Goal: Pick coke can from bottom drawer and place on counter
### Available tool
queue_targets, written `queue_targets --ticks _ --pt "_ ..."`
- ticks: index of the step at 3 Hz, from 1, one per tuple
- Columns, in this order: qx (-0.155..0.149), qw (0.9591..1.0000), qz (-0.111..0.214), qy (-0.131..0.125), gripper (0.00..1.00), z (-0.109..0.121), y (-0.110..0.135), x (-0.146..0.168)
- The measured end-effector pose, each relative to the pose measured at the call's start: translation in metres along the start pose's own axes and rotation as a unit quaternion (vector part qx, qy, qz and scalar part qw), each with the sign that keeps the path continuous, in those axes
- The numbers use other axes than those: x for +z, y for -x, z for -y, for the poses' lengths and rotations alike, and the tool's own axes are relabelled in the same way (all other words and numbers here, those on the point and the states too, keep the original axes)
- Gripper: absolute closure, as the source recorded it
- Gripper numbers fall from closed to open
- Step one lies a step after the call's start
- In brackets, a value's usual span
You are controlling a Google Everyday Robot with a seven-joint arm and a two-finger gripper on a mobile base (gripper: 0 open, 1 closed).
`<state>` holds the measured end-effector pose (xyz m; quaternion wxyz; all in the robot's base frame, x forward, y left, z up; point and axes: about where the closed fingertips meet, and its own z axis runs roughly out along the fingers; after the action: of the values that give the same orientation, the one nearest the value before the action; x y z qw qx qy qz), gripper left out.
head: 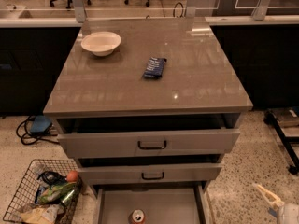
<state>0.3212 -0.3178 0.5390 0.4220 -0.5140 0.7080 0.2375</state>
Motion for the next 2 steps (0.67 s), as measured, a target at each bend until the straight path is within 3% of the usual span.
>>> queue_targets --ticks 2 --pt "-0.011 0.9999 0.004 -0.011 0.0 -0.001 -0.008 0.012"
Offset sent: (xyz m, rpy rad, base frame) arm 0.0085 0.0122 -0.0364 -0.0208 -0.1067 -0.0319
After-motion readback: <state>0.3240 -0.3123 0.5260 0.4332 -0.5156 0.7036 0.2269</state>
